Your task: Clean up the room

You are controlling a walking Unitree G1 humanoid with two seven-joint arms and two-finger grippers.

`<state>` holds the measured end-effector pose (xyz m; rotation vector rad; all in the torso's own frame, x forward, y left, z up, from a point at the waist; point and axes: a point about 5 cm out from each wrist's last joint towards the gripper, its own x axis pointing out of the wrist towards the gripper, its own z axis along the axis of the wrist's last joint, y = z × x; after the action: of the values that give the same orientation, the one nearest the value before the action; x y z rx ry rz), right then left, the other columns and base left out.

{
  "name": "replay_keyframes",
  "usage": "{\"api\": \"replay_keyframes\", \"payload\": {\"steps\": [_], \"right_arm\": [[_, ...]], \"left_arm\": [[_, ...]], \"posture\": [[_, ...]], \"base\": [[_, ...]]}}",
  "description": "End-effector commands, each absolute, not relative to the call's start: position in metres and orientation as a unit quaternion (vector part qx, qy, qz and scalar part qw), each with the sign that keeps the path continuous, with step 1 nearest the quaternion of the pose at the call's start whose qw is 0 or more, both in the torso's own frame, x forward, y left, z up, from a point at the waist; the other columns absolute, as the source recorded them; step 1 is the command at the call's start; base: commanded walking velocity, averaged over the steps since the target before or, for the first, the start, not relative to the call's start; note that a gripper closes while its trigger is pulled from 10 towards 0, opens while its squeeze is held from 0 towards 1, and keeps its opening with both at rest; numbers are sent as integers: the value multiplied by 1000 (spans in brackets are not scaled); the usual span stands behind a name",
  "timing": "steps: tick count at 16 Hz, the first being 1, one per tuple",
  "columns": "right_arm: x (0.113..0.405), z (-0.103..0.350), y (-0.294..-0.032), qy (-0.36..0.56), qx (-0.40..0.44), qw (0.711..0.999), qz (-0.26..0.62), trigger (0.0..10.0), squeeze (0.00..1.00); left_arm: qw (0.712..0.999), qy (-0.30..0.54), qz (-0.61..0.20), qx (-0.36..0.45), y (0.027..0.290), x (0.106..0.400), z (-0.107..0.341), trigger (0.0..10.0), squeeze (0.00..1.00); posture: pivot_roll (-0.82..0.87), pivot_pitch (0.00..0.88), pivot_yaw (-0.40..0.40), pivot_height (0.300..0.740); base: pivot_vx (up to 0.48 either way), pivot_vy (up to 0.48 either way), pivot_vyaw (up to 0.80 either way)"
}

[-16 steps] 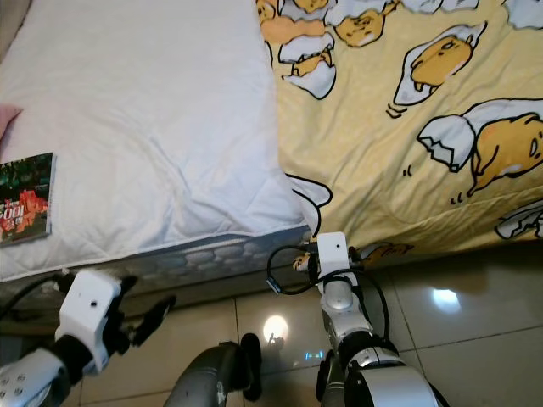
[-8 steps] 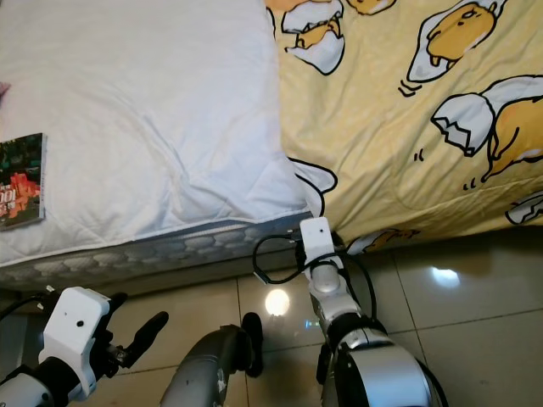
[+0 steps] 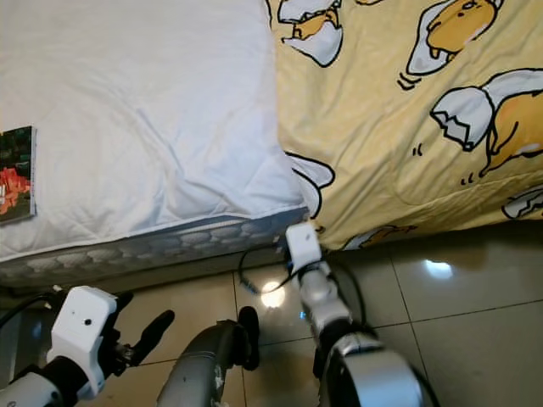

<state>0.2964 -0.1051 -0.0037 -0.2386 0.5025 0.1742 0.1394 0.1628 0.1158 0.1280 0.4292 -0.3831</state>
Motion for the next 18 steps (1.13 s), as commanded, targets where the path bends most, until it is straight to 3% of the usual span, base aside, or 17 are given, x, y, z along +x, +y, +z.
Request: {"api": "replay_keyframes", "payload": {"steps": [1, 5, 6, 7, 11, 12, 16, 18], "right_arm": [[276, -21, -97, 280, -118, 946, 112, 0, 0], [258, -31, -96, 252, -126, 952, 120, 0, 0], [257, -26, -100, 208, -124, 964, 110, 7412, 961], [255, -23, -105, 178, -109, 972, 105, 10000, 1000], [255, -8, -128, 121, -67, 989, 54, 10000, 1000], [265, 16, -135, 59, -56, 996, 32, 10000, 1000], [265, 32, -163, 20, -52, 998, 2, 10000, 1000], [260, 29, -167, 31, -50, 998, -4, 10000, 1000]], "left_arm": [[955, 227, -182, 65, 164, 136, 112, 10000, 0], [959, 212, -177, 58, 159, 149, 106, 10000, 0], [964, 197, -172, 58, 158, 157, 105, 10000, 0], [965, 188, -170, 59, 155, 166, 99, 10000, 0], [970, 158, -175, 52, 136, 204, 84, 10000, 0], [971, 146, -180, 57, 135, 217, 80, 10000, 0], [980, 142, -131, 48, 156, 238, 68, 10000, 0], [983, 142, -116, 26, 158, 247, 64, 10000, 0]], "posture": [[256, 388, 176, 740], [205, 330, 129, 740], [169, 288, 100, 740], [134, 239, 68, 740], [40, 52, 19, 740], [-7, 0, 24, 740], [-54, 0, 31, 740], [-79, 0, 39, 740]], "base": [[0, 0, 0], [0, 0, 0], [0, 0, 0], [0, 0, 0], [0, 0, 0], [0, 0, 0], [0, 0, 0], [0, -480, 0]]}}
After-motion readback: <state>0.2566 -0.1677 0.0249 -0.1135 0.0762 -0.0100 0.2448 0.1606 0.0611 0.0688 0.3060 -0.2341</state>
